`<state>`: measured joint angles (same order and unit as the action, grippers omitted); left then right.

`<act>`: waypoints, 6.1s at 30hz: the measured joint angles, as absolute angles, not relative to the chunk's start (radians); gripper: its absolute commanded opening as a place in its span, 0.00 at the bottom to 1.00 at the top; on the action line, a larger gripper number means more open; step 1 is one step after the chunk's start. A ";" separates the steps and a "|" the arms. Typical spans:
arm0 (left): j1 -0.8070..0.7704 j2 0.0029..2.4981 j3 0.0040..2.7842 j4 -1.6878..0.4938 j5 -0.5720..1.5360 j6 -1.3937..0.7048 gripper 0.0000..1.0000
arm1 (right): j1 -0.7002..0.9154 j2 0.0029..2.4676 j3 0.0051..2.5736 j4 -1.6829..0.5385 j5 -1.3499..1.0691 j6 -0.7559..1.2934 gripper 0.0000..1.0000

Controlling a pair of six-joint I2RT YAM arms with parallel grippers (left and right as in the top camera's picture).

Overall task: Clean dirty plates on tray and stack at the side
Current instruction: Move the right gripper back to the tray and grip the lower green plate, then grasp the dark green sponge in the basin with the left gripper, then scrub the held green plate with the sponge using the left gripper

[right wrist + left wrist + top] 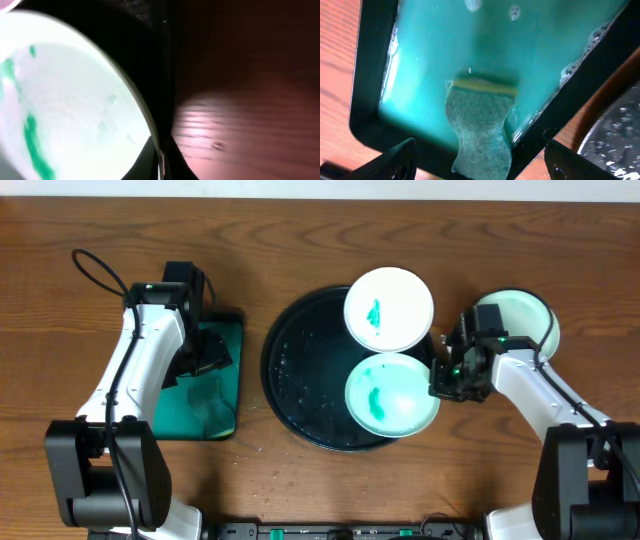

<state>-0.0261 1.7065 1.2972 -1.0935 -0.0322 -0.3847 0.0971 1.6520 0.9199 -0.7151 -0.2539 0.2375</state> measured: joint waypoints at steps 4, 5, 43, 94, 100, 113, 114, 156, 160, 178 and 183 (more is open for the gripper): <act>-0.026 1.707 1.290 -1.052 -0.033 -0.384 0.73 | 0.205 1.654 0.905 -0.648 -0.302 0.230 0.01; -0.026 1.707 1.284 -1.044 -0.032 -0.384 0.72 | 0.218 1.654 0.904 -0.636 -0.305 0.232 0.01; -0.019 1.682 0.906 -0.700 0.107 -0.418 0.07 | 0.262 1.667 0.900 -0.507 -0.316 0.337 0.01; -0.442 1.638 0.925 -0.374 0.298 -0.585 0.07 | 0.444 1.684 0.860 -0.481 -0.209 0.695 0.01; -0.442 1.753 0.939 -0.245 0.380 -0.655 0.07 | 0.460 1.684 0.860 -0.485 -0.198 0.701 0.01; -0.581 1.825 0.973 -0.187 0.458 -0.754 0.07 | 0.468 1.684 0.860 -0.482 -0.182 0.701 0.02; -0.603 1.828 0.973 -0.181 0.466 -0.759 0.07 | 0.468 1.684 0.860 -0.482 -0.181 0.701 0.02; -0.455 1.885 1.208 -0.770 0.171 -0.574 0.07 | 0.482 1.684 0.862 -0.498 -0.209 0.715 0.01; -0.492 1.885 1.216 -0.804 0.109 -0.549 0.07 | 0.482 1.685 0.862 -0.497 -0.210 0.715 0.02; -0.568 1.949 1.237 -0.735 -0.001 -0.543 0.07 | 0.484 1.685 0.862 -0.504 -0.216 0.715 0.02; -0.548 1.963 1.248 -0.597 0.143 -0.544 0.07 | 0.488 1.685 0.862 -0.511 -0.217 0.716 0.01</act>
<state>-0.5480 1.9625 1.2480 -0.5968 0.1432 -0.5438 0.4877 1.6848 0.8619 -0.5114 -0.2169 0.7158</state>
